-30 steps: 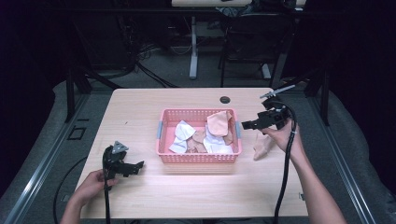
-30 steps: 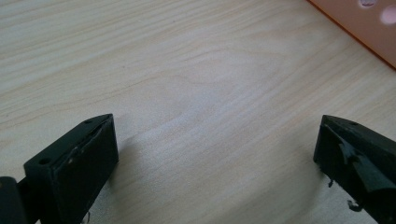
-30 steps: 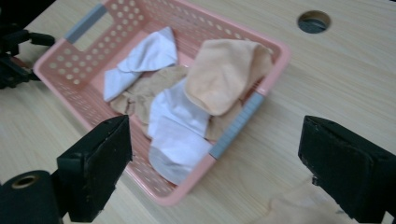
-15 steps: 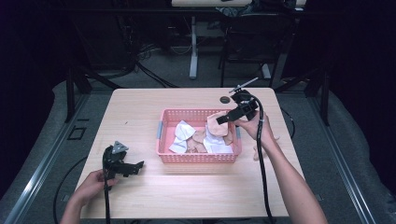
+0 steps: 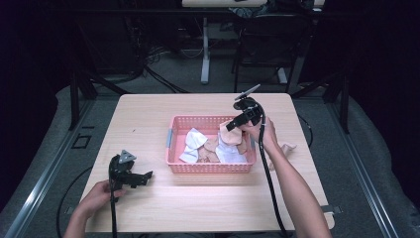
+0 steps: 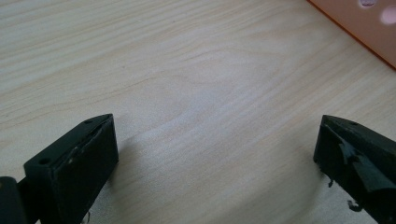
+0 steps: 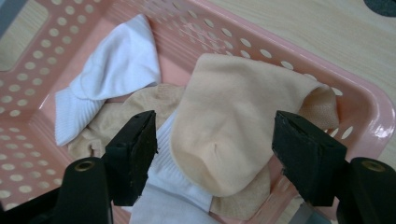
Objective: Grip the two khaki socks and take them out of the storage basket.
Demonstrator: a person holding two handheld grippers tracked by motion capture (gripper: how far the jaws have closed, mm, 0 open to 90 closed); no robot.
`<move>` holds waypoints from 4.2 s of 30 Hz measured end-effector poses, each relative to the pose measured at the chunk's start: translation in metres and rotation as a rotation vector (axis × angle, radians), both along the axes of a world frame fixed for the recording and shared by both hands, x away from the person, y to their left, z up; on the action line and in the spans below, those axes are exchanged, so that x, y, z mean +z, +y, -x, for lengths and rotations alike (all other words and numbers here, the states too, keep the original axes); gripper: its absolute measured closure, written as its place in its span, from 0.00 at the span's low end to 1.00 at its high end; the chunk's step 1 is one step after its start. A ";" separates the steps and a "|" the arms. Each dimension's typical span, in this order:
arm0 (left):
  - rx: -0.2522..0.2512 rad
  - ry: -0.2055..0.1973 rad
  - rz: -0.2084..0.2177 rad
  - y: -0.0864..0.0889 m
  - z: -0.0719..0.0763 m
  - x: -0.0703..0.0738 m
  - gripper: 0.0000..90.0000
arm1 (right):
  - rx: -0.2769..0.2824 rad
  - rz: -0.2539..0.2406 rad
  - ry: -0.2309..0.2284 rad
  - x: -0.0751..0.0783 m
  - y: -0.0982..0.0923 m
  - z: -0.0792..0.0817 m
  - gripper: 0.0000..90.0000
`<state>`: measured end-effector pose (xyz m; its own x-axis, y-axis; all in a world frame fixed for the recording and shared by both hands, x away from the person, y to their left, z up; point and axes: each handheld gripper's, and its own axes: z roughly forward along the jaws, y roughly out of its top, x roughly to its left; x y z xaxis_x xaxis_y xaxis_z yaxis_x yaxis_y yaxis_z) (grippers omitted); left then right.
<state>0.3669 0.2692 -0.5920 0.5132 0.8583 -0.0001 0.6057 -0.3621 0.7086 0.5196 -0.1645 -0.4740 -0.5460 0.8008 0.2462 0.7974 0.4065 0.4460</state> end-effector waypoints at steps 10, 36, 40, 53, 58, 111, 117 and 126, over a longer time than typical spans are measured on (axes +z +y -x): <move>0.000 0.000 0.000 0.000 0.000 0.000 0.00 | -0.076 0.063 0.020 -0.010 0.002 -0.009 0.33; 0.000 0.000 -0.001 0.000 0.000 0.000 0.00 | -0.089 0.060 -0.049 -0.006 0.001 -0.013 0.98; 0.000 0.000 0.000 0.000 0.000 0.000 0.00 | -0.053 0.056 -0.081 0.006 0.003 0.000 0.98; 0.001 -0.001 0.002 0.000 0.000 0.000 0.00 | 0.031 -0.002 -0.177 0.039 0.008 0.034 0.98; 0.001 -0.001 0.001 0.000 0.000 0.000 0.00 | 0.054 -0.014 -0.197 0.049 0.010 0.042 0.98; 0.001 -0.001 0.001 0.000 0.000 0.000 0.00 | -0.018 -0.076 -0.320 0.128 -0.099 0.108 0.98; 0.001 -0.001 0.002 0.000 0.000 0.000 0.00 | -0.052 -0.078 -0.317 0.122 -0.117 0.112 0.98; 0.002 -0.001 0.001 0.000 0.000 0.000 0.00 | -0.090 -0.064 -0.291 0.104 -0.135 0.114 0.98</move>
<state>0.3669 0.2690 -0.5921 0.5118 0.8591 -0.0009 0.6057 -0.3601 0.7095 0.4060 -0.2993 -0.3698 -0.5282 0.8373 0.1408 0.6638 0.3038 0.6834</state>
